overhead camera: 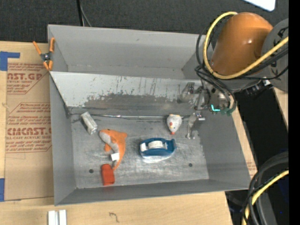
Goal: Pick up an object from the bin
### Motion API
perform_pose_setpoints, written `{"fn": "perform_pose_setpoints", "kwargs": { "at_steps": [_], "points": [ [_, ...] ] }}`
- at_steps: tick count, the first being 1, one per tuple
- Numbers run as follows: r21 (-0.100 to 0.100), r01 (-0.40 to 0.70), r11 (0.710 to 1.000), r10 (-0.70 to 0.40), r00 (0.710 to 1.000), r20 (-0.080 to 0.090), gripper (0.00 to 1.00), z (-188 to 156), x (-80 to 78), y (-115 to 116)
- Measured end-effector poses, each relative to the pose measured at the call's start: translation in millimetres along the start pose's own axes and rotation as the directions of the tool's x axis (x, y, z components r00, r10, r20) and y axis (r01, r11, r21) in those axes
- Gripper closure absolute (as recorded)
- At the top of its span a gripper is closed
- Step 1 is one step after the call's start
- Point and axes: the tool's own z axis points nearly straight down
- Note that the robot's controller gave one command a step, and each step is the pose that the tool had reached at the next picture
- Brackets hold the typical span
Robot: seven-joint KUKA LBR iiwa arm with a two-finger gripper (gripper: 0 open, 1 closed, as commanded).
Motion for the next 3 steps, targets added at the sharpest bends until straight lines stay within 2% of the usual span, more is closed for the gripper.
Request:
{"fn": "perform_pose_setpoints", "kwargs": {
  "at_steps": [1,2,3],
  "points": [
    [0.000,0.000,1.000,0.000,1.000,0.003,0.00,-2.2,-0.3,0.0],
    [0.002,0.056,0.998,-0.056,0.998,0.007,0.00,-8.0,-5.0,4.8],
    [0.004,0.177,0.984,-0.177,0.984,0.015,0.00,35.9,-0.4,8.1]
  ]
}}
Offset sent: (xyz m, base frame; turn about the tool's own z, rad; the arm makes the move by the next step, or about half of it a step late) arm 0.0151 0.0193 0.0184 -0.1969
